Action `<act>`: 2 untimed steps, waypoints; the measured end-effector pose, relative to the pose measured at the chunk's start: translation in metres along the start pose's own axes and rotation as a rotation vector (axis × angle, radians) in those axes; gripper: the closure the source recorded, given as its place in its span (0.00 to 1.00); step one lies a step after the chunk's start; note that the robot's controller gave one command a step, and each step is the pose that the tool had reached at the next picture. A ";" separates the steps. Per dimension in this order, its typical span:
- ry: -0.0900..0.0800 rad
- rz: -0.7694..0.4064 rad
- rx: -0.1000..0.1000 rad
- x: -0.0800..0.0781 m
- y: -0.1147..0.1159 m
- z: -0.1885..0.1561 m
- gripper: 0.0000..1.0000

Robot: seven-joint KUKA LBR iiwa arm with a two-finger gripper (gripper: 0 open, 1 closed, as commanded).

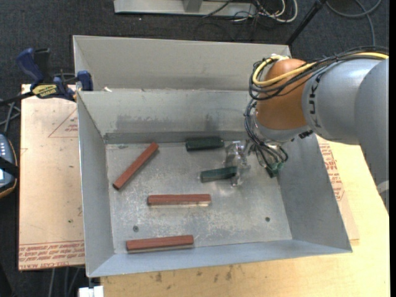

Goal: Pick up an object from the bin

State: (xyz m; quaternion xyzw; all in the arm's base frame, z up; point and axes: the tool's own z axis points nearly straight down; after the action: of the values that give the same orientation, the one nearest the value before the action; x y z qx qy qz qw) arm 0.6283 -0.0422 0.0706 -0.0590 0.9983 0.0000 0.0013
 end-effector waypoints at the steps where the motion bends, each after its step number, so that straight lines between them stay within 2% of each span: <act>1: 0.001 -0.038 -0.001 0.056 -0.009 -0.101 1.00; 2: 0.001 -0.039 -0.001 0.056 -0.009 -0.101 1.00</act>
Offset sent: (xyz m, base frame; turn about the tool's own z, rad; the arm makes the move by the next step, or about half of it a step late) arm 0.0000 0.0000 0.0000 0.0000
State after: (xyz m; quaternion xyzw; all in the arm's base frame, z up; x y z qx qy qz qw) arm 0.5736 -0.0579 0.1719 -0.0784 0.9969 0.0003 0.0009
